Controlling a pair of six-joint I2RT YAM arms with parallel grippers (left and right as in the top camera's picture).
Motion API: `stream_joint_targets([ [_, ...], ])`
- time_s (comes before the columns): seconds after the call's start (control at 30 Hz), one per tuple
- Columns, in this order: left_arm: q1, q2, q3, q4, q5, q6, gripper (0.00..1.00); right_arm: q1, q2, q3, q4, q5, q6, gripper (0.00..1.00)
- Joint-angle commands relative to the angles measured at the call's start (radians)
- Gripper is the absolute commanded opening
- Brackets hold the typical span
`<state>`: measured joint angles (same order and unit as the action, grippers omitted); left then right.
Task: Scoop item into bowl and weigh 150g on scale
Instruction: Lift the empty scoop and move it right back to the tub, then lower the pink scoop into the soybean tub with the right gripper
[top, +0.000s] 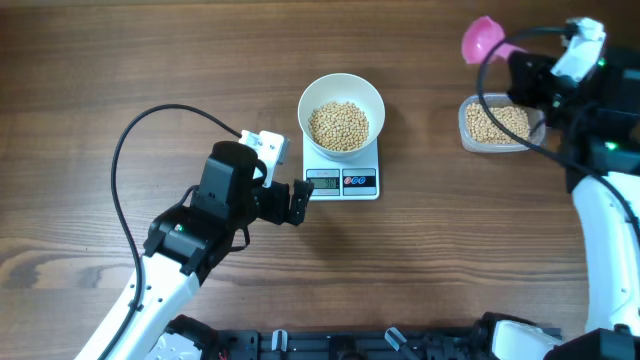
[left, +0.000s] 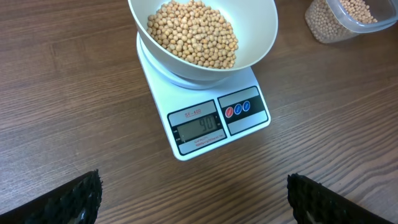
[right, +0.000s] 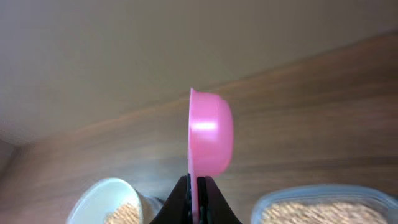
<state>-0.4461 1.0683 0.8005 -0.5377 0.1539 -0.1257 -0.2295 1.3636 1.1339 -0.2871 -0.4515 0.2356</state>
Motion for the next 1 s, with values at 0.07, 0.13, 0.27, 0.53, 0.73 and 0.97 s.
stream_joint_targets([
  [0.07, -0.001, -0.014, -0.004, 0.003, 0.005, 0.013, 1.0, -0.026, -0.039, 0.012, -0.129, 0.068, -0.256, 0.04],
  [0.13, -0.001, -0.014, -0.004, 0.003, 0.004, 0.013, 1.0, -0.026, -0.068, 0.012, -0.163, 0.13, -0.317, 0.04],
  [0.27, -0.001, -0.014, -0.004, 0.003, 0.004, 0.013, 1.0, -0.026, -0.099, 0.012, -0.211, 0.245, -0.417, 0.04],
  [0.53, -0.001, -0.014, -0.004, 0.003, 0.004, 0.013, 1.0, -0.026, -0.04, 0.007, -0.336, 0.363, -0.584, 0.04],
  [0.73, -0.001, -0.014, -0.004, 0.003, 0.004, 0.013, 1.0, -0.022, 0.039, 0.002, -0.323, 0.409, -0.607, 0.04],
  [0.97, -0.001, -0.014, -0.004, 0.003, 0.004, 0.013, 1.0, 0.021, 0.115, 0.002, -0.304, 0.544, -0.628, 0.04],
])
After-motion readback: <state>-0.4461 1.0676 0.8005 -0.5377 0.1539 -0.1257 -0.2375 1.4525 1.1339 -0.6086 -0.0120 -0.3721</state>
